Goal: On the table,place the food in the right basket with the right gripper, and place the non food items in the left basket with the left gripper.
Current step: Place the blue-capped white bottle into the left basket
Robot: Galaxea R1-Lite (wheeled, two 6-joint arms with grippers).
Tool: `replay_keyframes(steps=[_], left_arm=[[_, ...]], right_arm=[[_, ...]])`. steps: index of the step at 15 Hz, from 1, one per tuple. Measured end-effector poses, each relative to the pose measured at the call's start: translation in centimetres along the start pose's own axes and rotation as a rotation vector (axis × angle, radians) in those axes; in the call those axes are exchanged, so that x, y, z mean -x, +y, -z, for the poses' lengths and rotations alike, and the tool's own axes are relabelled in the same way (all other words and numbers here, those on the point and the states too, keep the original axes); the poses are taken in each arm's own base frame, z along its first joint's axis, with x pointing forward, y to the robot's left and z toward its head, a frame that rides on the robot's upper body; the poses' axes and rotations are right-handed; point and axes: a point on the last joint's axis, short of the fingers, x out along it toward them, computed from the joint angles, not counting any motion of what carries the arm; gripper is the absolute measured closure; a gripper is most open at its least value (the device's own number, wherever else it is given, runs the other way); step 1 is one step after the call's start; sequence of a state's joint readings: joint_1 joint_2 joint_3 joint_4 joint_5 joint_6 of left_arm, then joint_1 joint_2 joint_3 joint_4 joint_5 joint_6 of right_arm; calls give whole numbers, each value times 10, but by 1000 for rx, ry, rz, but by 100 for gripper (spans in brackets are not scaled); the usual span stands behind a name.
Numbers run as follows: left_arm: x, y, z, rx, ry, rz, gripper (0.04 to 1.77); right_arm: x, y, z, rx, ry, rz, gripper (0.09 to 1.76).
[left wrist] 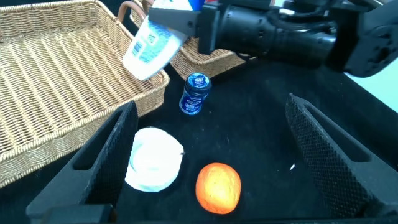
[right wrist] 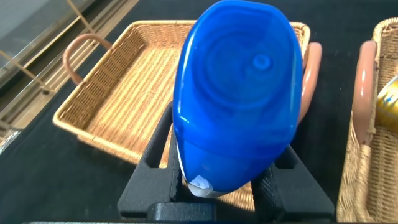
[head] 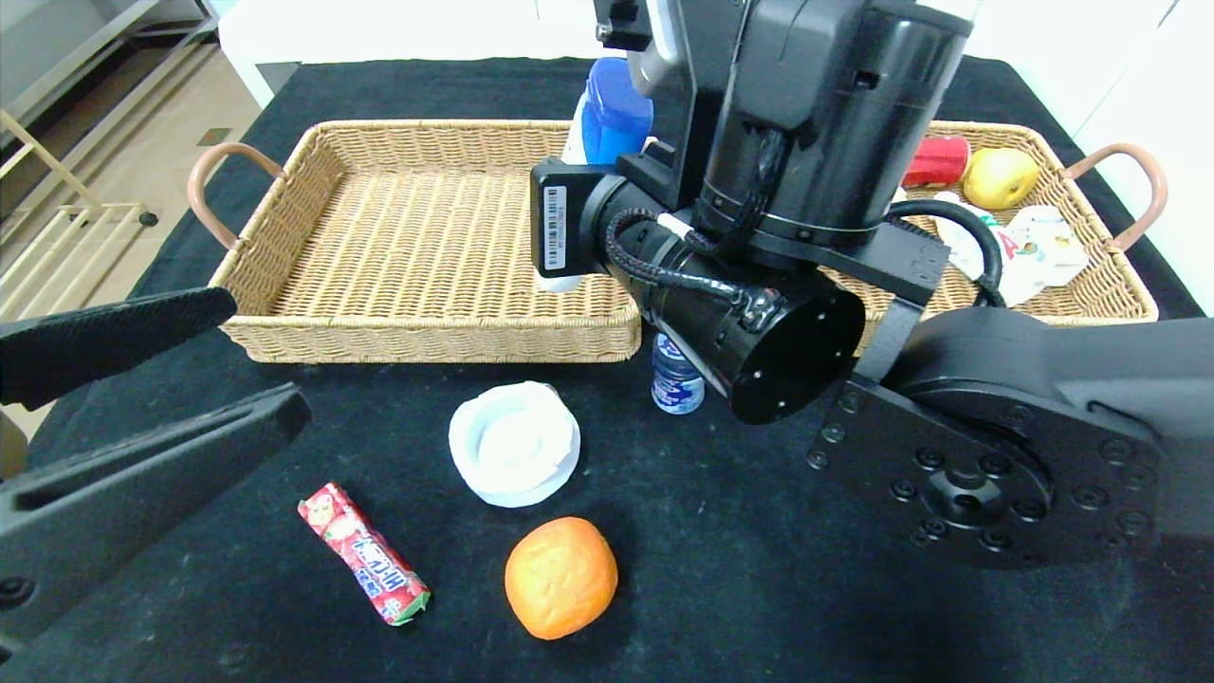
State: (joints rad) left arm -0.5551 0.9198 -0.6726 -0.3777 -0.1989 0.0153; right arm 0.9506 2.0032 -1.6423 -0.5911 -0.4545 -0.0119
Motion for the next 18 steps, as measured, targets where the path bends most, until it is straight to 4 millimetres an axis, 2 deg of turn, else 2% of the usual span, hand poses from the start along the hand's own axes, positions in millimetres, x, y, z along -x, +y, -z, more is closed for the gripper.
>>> replay_keyframes(steps=[6,12,18], left_arm=[[0,0,1,0,4,0,9],[-1,0,3,-5,10,0,9],[-2,0,5,-3,21,0,9]], right_arm=[[-30,-8,23,12,1,45,117],[-37,-7,35,35,14,54,118],[-37,-9,36,47,17,62,66]])
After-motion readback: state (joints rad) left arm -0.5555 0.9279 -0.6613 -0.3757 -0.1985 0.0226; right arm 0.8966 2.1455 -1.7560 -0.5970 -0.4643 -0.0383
